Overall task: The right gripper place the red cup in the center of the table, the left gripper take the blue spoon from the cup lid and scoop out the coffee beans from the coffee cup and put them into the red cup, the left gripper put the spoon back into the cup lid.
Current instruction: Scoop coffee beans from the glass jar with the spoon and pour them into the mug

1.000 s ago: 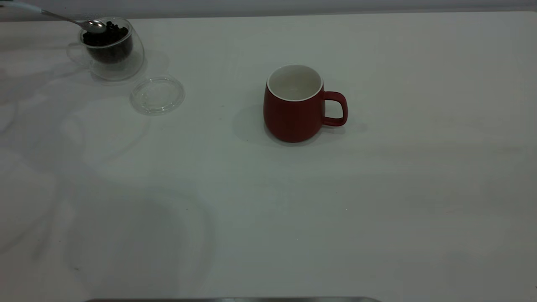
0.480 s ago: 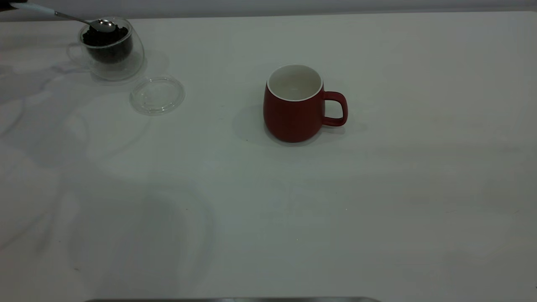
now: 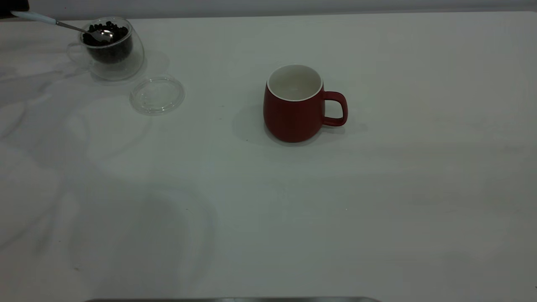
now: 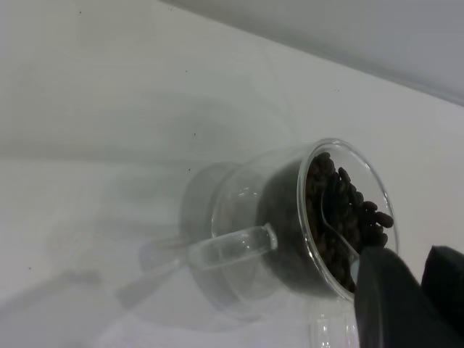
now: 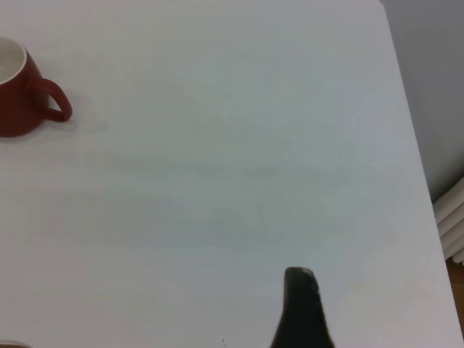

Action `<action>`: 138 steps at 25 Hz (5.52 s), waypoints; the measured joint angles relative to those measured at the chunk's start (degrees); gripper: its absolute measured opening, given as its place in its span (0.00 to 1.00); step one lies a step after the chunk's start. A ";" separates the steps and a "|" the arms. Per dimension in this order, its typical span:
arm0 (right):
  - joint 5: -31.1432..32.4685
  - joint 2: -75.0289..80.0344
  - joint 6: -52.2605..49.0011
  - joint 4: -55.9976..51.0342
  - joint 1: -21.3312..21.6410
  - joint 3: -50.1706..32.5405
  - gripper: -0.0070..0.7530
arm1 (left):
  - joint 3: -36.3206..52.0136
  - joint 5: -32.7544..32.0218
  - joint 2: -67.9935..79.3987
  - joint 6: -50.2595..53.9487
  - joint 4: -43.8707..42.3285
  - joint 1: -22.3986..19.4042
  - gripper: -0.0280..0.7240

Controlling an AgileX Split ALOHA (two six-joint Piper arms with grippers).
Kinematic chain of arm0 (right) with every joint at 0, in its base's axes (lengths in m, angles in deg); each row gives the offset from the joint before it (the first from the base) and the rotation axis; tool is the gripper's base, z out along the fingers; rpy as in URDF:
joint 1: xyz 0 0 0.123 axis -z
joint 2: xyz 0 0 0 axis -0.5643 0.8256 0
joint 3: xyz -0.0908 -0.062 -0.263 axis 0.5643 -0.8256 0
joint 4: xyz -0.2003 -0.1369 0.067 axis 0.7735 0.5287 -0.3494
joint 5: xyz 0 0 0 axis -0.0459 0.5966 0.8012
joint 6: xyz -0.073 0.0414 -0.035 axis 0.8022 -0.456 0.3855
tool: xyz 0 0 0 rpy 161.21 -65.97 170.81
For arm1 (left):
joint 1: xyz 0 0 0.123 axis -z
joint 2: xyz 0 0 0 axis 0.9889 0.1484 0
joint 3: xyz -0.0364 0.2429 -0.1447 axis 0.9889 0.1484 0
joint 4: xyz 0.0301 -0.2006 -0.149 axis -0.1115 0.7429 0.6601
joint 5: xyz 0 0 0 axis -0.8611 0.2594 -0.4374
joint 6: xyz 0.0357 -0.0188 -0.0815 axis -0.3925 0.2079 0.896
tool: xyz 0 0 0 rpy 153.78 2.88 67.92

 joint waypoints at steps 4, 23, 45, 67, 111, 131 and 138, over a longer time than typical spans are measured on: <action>0.00 0.00 0.00 0.00 0.00 0.00 0.79 | 0.00 -0.58 0.00 1.22 -0.93 0.12 0.20; 0.00 0.00 0.01 0.00 0.00 0.00 0.79 | 0.00 -2.13 0.00 14.81 -2.40 -2.40 0.20; 0.00 0.00 0.01 0.00 0.00 0.00 0.79 | 0.00 -13.47 0.00 15.70 2.28 -3.44 0.20; 0.00 0.00 0.01 0.00 0.00 0.00 0.79 | 0.00 -14.55 0.00 20.29 2.20 7.55 0.20; 0.00 0.00 -0.02 0.00 0.00 0.00 0.79 | 0.00 -13.18 0.00 9.28 -3.00 29.85 0.20; 0.00 0.00 -0.02 0.00 0.00 0.00 0.79 | 0.00 -9.54 0.00 -16.96 -3.15 33.65 0.20; 0.00 0.00 -0.02 0.00 0.00 0.00 0.79 | 0.00 -9.89 0.00 -17.45 0.17 33.70 0.20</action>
